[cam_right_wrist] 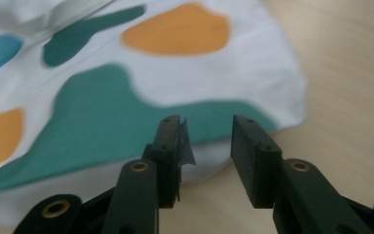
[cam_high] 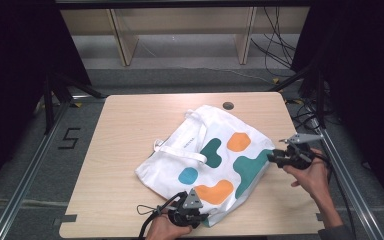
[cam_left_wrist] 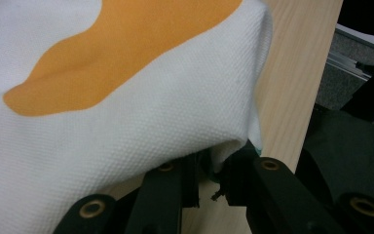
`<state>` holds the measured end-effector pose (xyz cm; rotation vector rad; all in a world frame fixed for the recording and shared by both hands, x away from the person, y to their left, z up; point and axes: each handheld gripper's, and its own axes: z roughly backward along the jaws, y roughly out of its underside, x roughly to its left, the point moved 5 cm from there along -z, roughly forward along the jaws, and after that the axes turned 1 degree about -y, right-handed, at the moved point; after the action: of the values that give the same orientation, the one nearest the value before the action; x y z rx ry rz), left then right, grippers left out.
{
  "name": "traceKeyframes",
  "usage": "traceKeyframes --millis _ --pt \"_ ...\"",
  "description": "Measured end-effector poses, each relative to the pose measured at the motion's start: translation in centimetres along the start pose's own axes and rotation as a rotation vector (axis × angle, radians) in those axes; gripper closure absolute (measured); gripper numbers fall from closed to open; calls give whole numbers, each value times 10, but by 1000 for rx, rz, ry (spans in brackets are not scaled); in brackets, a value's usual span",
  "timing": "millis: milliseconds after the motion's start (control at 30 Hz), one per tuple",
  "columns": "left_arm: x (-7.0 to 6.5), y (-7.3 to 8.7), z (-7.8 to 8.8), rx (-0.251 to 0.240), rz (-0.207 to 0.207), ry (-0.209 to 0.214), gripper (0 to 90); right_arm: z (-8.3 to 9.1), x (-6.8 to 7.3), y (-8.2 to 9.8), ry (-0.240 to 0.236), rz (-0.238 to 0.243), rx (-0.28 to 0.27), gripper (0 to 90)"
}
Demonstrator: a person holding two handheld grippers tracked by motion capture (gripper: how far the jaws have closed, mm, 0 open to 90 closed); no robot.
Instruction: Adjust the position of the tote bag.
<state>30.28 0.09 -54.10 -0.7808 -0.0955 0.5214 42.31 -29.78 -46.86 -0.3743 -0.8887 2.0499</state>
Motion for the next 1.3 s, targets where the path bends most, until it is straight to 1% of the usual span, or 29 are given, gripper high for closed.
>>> traceKeyframes --millis 33,67,100,133,200,233,300,367,467,533,567,633,667,700,733,767,800,900,933,1000,1033,1067,1100,1133,1167,1200,1233,1267,1300 --pt "0 0 0 0 0 0 796 0 0 0 0 0 0 644" --pt "-3 -4 -4 -5 5 -7 796 3 14 9 -20 -3 28 642" --pt "-3 -4 -4 -5 5 -7 796 3 14 9 -20 -3 28 642" --pt "-5 -7 -8 -7 3 -8 796 4 24 18 -22 -11 60 644" --pt "-6 -10 -11 0 -10 -15 796 3 28 20 -24 -17 50 644" --pt "-9 -14 -15 -10 1 -10 795 5 34 25 -51 -37 25 633" --pt "-10 -19 -21 -13 -2 -12 794 7 35 26 -53 -19 31 626" --pt "-15 -30 -32 -17 -2 -11 793 15 39 26 -62 -39 39 614" --pt "-19 -38 -41 -31 9 -9 789 14 42 26 -80 -48 24 594" --pt "-23 -44 -47 -34 3 -19 787 11 45 27 -80 -47 43 562" --pt "-25 -46 -51 -45 1 -18 783 7 46 26 -75 -59 5 551" --pt "-25 -49 -52 -43 -19 -10 753 5 52 29 -68 -69 44 519" --pt "-27 -48 -51 -47 20 13 753 5 52 29 -68 -69 44 519" --pt "-29 -48 -47 -56 33 47 724 2 54 30 -65 -66 35 506" --pt "-28 -47 -41 -51 16 51 682 0 56 31 -70 -69 42 492" --pt "-31 -45 -30 -56 24 87 573 -1 59 33 -64 -82 55 465" --pt "-32 -44 -22 -54 25 103 573 -1 59 33 -64 -82 55 465" --pt "-24 -39 16 -78 21 111 470 2 61 34 -70 -77 78 452" --pt "-20 -37 30 -86 30 111 456 -1 62 34 -67 -99 41 448" --pt "-1 -35 56 -105 25 27 428 0 64 35 -65 -103 51 437" --pt "11 -33 67 -112 43 -21 419 2 66 36 -70 -118 64 436" --pt "46 -28 85 -97 55 -119 406 4 70 38 -119 -124 71 430" --pt "66 -24 91 -83 80 -175 399 4 72 38 -147 -121 78 427" --pt "66 -24 91 -83 80 -175 394 4 72 38 -147 -121 78 427" --pt "85 -19 95 -79 117 -238 394 5 74 39 -107 -128 79 417" --pt "107 -14 98 -70 124 -306 393 4 76 40 -111 -131 81 403" --pt "129 -5 96 -44 180 -342 398 3 78 41 -115 -123 87 396" --pt "129 -5 96 -44 180 -342 384 1 77 42 -102 -126 101 394" --pt "135 -1 93 -27 208 -341 384 1 77 42 -102 -126 101 394"
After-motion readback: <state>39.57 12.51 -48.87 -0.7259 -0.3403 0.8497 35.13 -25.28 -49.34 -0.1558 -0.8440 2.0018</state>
